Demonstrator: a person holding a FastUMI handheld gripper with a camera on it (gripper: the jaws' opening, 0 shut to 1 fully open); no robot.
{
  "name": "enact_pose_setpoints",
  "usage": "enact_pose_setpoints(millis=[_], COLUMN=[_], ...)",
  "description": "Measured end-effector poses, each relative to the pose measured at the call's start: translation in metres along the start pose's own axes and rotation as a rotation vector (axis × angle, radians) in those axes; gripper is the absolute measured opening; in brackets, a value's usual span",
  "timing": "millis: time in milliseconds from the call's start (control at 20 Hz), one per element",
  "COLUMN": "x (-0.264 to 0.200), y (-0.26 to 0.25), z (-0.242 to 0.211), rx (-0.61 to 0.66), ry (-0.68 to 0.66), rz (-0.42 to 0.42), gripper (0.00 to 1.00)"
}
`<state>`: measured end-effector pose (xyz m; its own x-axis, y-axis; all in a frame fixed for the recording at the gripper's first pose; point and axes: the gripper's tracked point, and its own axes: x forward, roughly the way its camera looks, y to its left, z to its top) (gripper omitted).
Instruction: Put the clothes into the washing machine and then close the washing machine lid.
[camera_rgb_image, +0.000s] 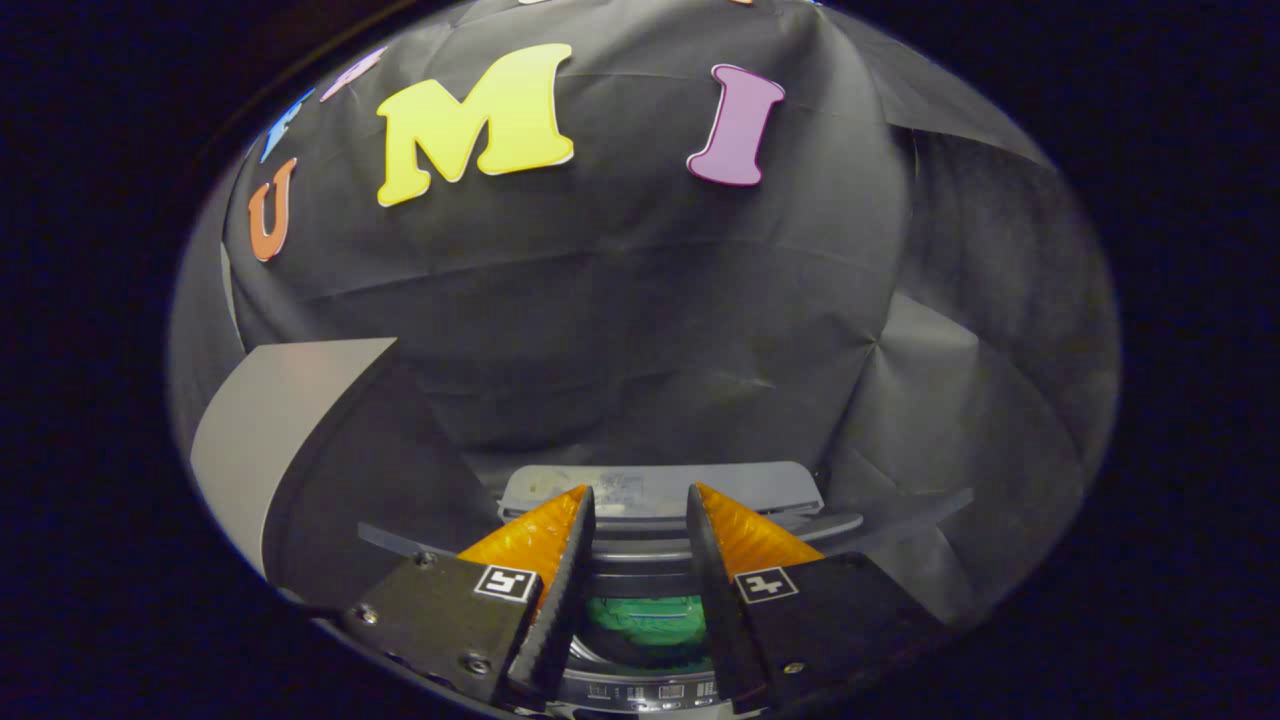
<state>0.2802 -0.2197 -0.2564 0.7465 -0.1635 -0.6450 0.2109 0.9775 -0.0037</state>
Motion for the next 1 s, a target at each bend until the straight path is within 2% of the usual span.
enact_pose_setpoints(millis=[100,150,400,1000], x=[-0.004,-0.007,-0.042,-0.23], y=[-0.006,-0.009,-0.008,0.039], z=[-0.023,-0.037,-0.086,-0.108], rx=[0.0,0.002,0.004,0.03], ry=[0.044,0.069,0.1,-0.171], rz=[-0.027,-0.037,-0.068,-0.072], gripper=[0.6,0.64,0.65,0.65])
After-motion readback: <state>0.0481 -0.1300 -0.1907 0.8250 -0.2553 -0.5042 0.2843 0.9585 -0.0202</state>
